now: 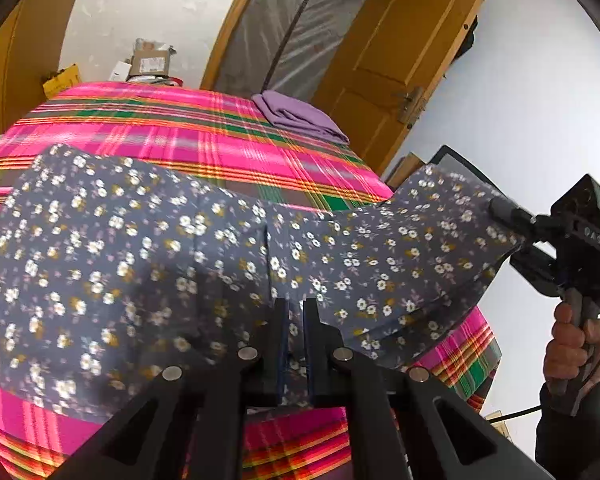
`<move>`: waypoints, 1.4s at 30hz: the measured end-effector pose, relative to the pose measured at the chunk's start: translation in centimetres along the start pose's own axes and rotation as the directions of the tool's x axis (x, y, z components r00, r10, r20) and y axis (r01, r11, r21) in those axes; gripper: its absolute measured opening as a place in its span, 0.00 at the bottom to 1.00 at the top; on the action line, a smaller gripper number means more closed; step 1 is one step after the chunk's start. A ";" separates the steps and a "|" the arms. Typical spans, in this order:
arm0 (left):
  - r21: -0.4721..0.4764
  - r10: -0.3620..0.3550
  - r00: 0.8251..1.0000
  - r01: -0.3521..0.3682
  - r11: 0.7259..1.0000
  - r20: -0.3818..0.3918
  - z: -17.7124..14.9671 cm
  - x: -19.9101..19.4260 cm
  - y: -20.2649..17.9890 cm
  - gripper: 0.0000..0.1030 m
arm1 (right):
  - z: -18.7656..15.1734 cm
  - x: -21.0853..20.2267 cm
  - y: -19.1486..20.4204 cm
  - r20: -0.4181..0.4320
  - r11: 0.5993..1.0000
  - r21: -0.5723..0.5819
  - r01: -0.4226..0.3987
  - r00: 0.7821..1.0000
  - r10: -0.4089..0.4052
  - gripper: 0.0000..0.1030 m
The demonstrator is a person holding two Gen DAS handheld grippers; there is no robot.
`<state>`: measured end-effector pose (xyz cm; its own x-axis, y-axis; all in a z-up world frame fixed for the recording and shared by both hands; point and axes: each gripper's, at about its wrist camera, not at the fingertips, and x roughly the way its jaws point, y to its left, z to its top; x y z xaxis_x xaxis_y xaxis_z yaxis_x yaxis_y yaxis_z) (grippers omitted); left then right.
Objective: Fold clothes
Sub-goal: 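Lift the garment end with the right gripper and fold it over the garment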
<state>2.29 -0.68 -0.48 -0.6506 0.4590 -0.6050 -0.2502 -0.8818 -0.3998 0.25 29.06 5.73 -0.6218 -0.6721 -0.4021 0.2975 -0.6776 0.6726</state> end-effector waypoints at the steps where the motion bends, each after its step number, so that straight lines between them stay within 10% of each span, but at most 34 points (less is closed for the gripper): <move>1: -0.003 0.004 1.000 -0.004 1.000 0.007 0.1 -0.3 0.2 0.06 | 0.2 0.1 0.6 0.001 1.000 -0.013 -0.009 1.000 0.009 0.13; 29: -0.118 0.067 0.986 -0.049 0.992 0.152 -0.7 -7.5 6.7 0.06 | 2.6 13.4 16.7 -0.175 0.938 -0.275 -0.212 0.970 0.168 0.13; 36: -0.082 -0.001 1.000 0.001 0.997 -0.002 -0.5 -1.0 6.2 0.08 | 2.6 14.2 18.6 -0.185 0.930 -0.306 -0.203 0.971 0.151 0.13; 42: -0.073 -0.011 1.000 0.012 0.997 0.016 -0.9 -1.4 6.2 0.08 | 2.7 14.0 18.1 -0.176 0.935 -0.302 -0.186 0.975 0.137 0.13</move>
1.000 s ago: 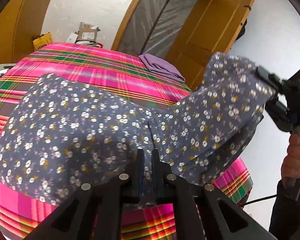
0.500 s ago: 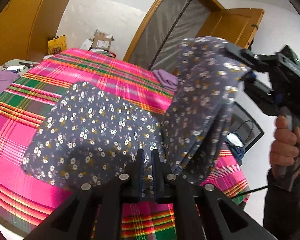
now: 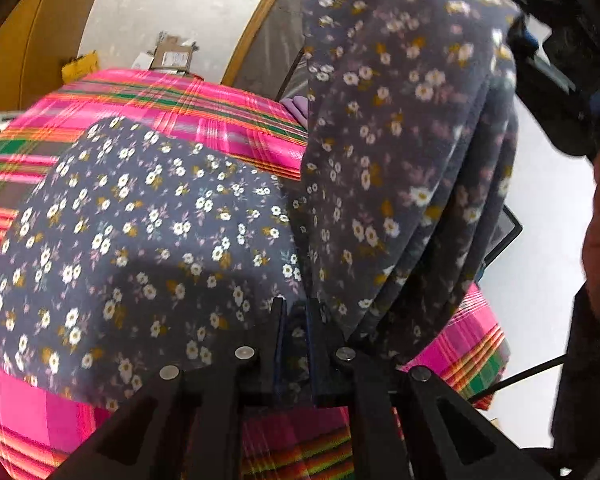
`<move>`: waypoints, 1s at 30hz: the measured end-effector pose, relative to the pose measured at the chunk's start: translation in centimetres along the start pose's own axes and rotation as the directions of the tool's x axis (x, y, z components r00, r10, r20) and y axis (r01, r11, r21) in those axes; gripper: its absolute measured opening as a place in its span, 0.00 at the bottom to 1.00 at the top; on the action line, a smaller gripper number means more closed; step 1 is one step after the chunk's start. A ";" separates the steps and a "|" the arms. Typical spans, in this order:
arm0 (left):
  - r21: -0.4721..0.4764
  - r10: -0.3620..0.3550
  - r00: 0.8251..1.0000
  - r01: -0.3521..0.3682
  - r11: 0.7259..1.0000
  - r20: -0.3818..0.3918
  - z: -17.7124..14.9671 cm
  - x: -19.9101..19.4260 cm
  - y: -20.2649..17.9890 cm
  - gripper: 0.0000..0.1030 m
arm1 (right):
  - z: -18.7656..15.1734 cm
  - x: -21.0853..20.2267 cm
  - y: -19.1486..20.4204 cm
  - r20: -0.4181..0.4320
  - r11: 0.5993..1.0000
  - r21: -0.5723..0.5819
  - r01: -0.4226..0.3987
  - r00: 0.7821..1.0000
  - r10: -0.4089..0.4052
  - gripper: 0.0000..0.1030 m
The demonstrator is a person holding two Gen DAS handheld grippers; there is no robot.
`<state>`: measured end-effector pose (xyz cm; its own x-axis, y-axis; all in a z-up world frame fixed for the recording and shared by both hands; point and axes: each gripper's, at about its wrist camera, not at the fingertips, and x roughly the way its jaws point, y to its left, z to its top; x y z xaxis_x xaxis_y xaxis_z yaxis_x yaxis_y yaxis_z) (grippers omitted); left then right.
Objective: Fold clothes
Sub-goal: 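Lift the garment end with the right gripper and fold it over the garment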
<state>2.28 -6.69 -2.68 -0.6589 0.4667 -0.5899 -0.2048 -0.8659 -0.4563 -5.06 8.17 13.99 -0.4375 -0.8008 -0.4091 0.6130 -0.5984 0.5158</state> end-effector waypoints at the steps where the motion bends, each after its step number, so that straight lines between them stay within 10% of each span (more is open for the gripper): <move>1: -0.010 -0.001 1.000 0.001 1.000 0.001 0.0 -0.3 0.1 0.08 | -0.1 0.4 0.1 -0.008 1.000 -0.001 -0.006 1.000 0.006 0.13; 15: -0.160 0.137 0.985 -0.120 0.980 0.105 -2.1 -7.0 5.2 0.08 | -2.2 12.8 0.9 -0.256 0.999 -0.047 -0.013 0.967 0.001 0.16; 21: -0.228 0.203 0.968 -0.167 0.959 0.145 -2.0 -9.7 7.7 0.08 | -4.8 18.3 1.4 -0.390 0.997 -0.040 -0.059 0.920 0.039 0.39; 30: -0.333 0.237 0.953 -0.165 0.928 0.189 -2.0 -12.1 10.9 0.14 | -3.9 16.0 1.4 -0.302 0.985 0.008 -0.173 0.939 0.167 0.41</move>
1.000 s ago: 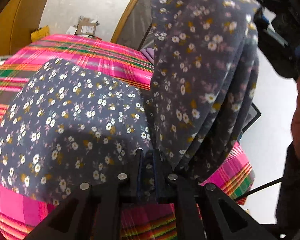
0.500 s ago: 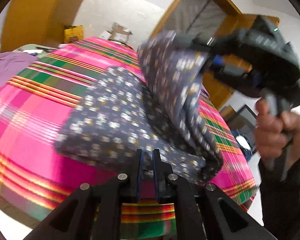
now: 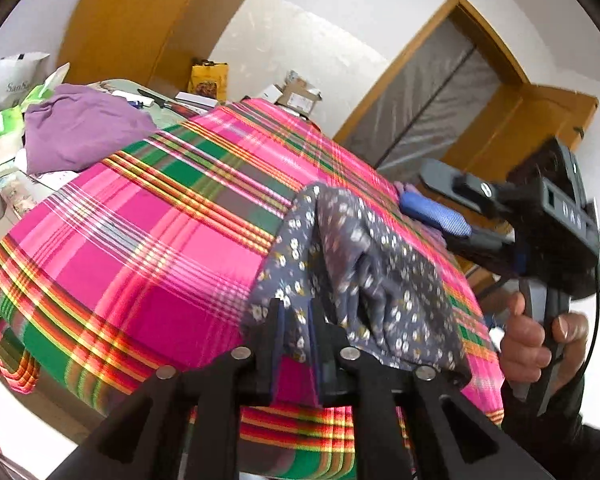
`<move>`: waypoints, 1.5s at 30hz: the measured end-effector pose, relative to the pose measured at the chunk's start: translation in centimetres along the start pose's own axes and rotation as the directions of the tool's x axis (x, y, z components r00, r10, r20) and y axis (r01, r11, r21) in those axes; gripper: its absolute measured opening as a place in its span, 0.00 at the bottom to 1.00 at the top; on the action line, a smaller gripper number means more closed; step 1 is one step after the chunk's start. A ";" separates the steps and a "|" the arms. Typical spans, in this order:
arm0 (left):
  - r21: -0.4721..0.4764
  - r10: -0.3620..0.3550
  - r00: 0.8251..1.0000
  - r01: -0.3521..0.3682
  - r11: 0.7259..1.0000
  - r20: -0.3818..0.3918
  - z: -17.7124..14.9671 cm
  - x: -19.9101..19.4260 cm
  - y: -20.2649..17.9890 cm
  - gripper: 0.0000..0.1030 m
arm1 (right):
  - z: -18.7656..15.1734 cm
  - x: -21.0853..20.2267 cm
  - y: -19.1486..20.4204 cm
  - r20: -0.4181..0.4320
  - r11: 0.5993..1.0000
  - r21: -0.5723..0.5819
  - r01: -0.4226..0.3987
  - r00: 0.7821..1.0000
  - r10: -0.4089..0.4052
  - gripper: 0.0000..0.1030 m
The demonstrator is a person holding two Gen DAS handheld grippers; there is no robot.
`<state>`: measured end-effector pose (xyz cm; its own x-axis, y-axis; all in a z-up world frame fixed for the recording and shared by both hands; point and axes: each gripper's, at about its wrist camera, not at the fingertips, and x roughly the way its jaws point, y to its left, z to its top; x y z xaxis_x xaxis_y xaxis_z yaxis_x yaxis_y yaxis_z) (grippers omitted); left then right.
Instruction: Fold clothes
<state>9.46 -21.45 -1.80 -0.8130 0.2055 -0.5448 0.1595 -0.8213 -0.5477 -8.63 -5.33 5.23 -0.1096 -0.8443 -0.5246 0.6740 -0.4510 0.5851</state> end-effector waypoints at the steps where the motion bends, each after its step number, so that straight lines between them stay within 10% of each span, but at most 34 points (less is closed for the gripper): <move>1: -0.006 -0.002 1.000 0.002 1.000 0.015 0.4 -0.1 0.1 0.16 | 0.0 -0.4 -0.1 0.011 1.000 0.006 0.001 1.000 -0.001 0.41; 11: 0.053 -0.056 0.996 0.052 0.997 0.074 2.3 -0.2 -3.1 0.36 | -3.4 -6.8 -3.7 0.124 0.995 0.095 0.043 0.991 -0.055 0.41; 18: 0.027 -0.045 0.999 0.046 0.999 -0.029 2.7 3.6 -3.4 0.36 | -5.8 -8.9 -6.2 0.147 0.984 0.170 0.048 0.986 -0.073 0.41; 21: -0.067 -0.123 0.990 0.119 0.991 -0.065 2.8 4.4 -1.9 0.10 | -6.4 -9.3 -7.0 0.151 0.981 0.190 0.048 0.985 -0.078 0.41; 26: -0.226 -0.324 0.946 0.314 0.922 -0.005 3.0 3.5 0.9 0.10 | -6.9 -9.6 -7.9 0.155 0.976 0.213 0.045 0.985 -0.080 0.41; 33: -0.203 -0.155 0.982 0.130 0.970 -0.110 1.6 4.7 3.3 0.12 | -7.0 -9.2 -8.8 0.145 0.972 0.230 0.044 0.986 -0.079 0.41; 40: -0.016 0.019 1.000 -0.019 1.000 -0.023 3.6 1.1 1.0 0.15 | -7.2 -9.8 -9.1 0.178 0.974 0.201 0.107 0.973 -0.144 0.41; 45: 0.068 -0.054 0.998 0.053 0.996 0.011 5.4 1.4 -2.1 0.18 | -7.2 -10.2 -9.8 0.210 0.958 0.186 0.218 0.944 -0.255 0.41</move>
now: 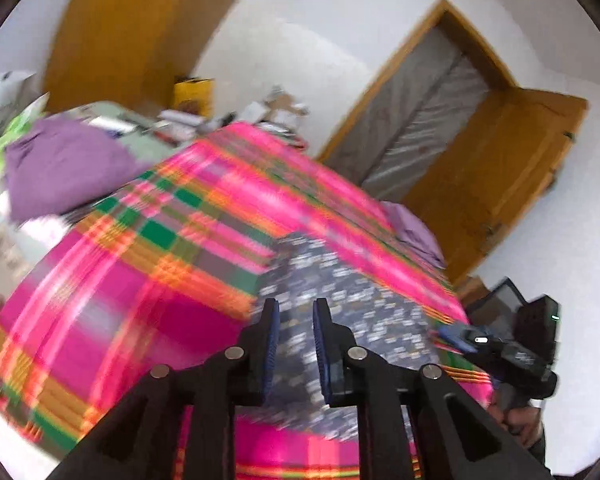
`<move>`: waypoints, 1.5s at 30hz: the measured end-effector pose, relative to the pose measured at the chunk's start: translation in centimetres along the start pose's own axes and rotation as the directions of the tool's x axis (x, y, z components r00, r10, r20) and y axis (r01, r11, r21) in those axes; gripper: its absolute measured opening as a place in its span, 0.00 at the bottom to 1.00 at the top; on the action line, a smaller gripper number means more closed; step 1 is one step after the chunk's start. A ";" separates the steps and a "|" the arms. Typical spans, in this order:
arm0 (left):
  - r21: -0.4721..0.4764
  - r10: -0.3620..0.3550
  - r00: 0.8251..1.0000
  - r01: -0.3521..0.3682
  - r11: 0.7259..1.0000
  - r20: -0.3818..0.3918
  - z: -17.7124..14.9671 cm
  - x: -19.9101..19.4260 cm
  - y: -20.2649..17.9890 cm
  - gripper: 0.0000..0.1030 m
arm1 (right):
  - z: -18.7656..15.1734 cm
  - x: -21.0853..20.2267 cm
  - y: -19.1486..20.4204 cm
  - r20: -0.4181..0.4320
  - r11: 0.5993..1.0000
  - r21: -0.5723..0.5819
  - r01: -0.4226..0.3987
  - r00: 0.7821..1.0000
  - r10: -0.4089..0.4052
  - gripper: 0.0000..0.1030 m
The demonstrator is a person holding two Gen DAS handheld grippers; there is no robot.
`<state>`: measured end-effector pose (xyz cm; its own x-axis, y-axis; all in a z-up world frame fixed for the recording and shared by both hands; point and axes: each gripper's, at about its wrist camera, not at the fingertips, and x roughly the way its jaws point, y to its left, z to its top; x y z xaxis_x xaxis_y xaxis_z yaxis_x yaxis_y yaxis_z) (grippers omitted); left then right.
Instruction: Fold clothes
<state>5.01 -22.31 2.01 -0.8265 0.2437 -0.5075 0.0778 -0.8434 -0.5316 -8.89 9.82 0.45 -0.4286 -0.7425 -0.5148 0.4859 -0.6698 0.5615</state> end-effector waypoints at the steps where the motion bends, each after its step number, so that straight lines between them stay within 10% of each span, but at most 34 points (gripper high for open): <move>1: 0.016 -0.014 1.000 0.014 1.000 -0.009 0.1 0.7 -0.6 0.18 | 0.0 0.1 -0.1 0.000 1.000 -0.008 0.024 1.000 -0.024 0.40; 5: 0.048 0.012 0.998 -0.009 0.999 -0.068 0.4 4.7 -1.0 0.18 | 0.2 0.9 -0.3 -0.014 0.991 -0.060 0.122 0.992 -0.124 0.22; 13: -0.008 0.035 0.992 -0.037 0.999 -0.121 -0.5 7.8 1.5 0.08 | 1.4 4.2 -1.8 -0.046 0.965 -0.122 0.231 0.970 -0.238 0.17; 27: 0.072 0.061 0.994 -0.054 0.996 -0.093 -2.2 3.8 -0.7 0.08 | -3.0 -0.3 2.6 -0.055 0.947 -0.316 0.058 0.995 -0.080 0.23; 45: 0.125 0.099 0.989 -0.085 0.989 -0.109 -5.4 2.8 -1.6 0.09 | -7.5 -0.4 3.7 -0.045 0.868 -0.470 0.159 0.978 -0.203 0.32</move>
<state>5.60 -17.76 -2.19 -0.7487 0.2097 -0.6289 0.0779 -0.9143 -0.3976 -1.20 7.74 -2.09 -0.4837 -0.5895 -0.6469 0.7119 -0.6949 0.1010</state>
